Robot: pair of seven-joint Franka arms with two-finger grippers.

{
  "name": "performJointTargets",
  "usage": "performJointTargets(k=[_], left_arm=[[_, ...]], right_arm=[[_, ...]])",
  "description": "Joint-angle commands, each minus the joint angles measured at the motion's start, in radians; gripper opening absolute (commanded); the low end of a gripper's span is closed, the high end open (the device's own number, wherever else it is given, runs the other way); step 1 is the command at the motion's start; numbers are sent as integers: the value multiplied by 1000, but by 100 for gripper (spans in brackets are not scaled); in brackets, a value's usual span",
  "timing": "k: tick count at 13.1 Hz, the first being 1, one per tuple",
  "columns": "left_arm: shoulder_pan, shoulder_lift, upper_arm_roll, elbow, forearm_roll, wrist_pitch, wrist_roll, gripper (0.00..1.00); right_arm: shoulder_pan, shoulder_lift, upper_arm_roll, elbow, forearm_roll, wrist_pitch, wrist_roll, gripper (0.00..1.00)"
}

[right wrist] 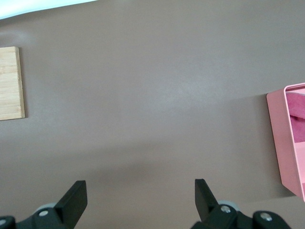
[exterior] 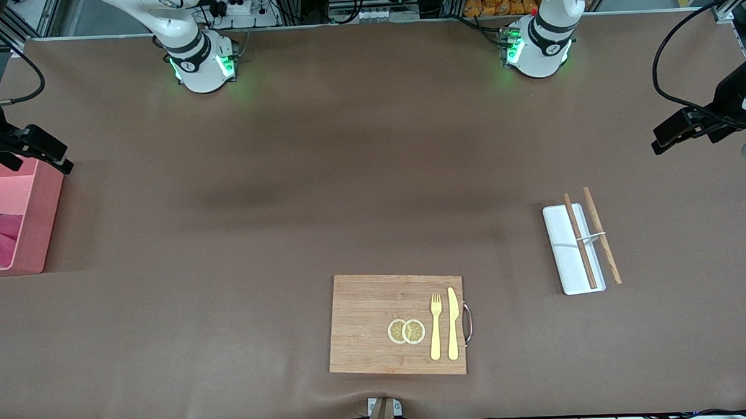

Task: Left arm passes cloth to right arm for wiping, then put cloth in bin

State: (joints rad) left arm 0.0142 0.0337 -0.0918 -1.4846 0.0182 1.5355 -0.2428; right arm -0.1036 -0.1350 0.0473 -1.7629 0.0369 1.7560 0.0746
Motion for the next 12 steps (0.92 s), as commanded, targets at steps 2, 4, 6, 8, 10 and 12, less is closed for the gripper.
performJointTargets(k=[2,4,6,8,10,12], left_arm=[[3,-63,-9,-86,28,67,13,100],[0,-60,-16,-83,28,63,36,100],[0,-55,-16,-69,26,63,53,100],[0,-54,-16,-62,26,61,48,100],[-2,-54,-16,-60,28,51,45,100],[0,-55,-16,-60,28,48,48,100]], right_arm=[[-7,-3,8,51,3,-22,-16,100],[-10,9,6,85,3,-52,-18,100],[-8,11,8,85,3,-58,-19,100],[-8,12,8,85,3,-58,-19,100],[-7,12,8,85,3,-59,-19,100],[-5,12,8,85,3,-59,-18,100]])
